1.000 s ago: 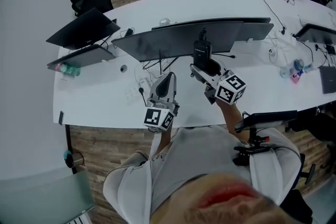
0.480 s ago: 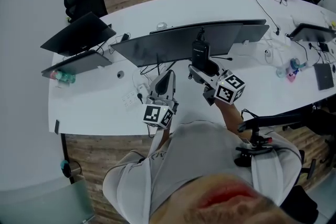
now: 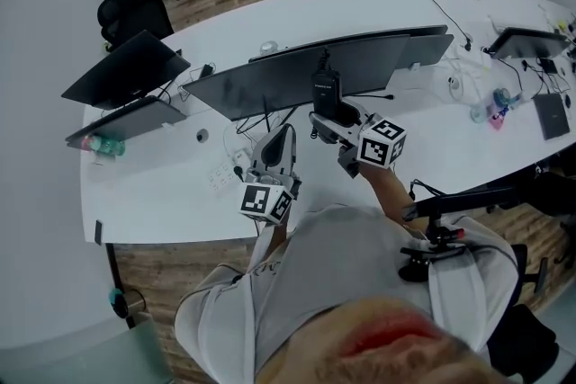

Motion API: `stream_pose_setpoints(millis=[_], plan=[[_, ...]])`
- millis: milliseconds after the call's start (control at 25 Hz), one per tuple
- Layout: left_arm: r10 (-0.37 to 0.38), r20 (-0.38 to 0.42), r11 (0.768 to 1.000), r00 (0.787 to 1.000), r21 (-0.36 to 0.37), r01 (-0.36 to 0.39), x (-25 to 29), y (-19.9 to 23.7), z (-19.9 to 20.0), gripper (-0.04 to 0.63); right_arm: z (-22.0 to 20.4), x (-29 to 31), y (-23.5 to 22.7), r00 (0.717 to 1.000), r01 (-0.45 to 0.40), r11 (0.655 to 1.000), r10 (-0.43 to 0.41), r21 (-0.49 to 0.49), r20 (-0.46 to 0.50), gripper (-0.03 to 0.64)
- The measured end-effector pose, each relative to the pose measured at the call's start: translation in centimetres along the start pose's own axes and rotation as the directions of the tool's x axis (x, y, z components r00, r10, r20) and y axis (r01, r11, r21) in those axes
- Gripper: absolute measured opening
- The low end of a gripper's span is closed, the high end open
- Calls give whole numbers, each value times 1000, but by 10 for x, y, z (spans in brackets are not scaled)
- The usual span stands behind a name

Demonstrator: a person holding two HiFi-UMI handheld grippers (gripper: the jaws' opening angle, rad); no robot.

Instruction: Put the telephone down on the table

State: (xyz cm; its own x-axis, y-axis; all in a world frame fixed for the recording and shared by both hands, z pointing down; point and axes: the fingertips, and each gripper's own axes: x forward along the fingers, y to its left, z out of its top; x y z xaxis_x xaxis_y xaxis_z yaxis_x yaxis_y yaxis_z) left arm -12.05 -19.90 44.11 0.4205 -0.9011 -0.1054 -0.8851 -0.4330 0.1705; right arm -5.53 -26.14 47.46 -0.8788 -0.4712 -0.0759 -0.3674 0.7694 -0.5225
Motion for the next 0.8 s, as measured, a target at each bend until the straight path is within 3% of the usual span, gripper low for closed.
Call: stream_pose_setpoints(millis=[200, 440, 640, 800], plan=[[16, 8, 1000, 1000, -17, -16, -5, 11, -1, 11, -37, 20, -17, 998, -9, 997, 14, 76, -59, 285], [29, 7, 999, 1000, -16, -29, -14, 29, 0, 11, -99, 41, -58, 982, 67, 990, -44, 120, -186, 285], [78, 4, 997, 997, -27, -77, -20, 42, -3, 11, -161, 43, -97, 943, 138, 982, -91, 126, -320, 285], [97, 10, 995, 995, -18, -97, -25, 48, -2, 11, -217, 42, -125, 903, 214, 958, -120, 191, -412, 285]])
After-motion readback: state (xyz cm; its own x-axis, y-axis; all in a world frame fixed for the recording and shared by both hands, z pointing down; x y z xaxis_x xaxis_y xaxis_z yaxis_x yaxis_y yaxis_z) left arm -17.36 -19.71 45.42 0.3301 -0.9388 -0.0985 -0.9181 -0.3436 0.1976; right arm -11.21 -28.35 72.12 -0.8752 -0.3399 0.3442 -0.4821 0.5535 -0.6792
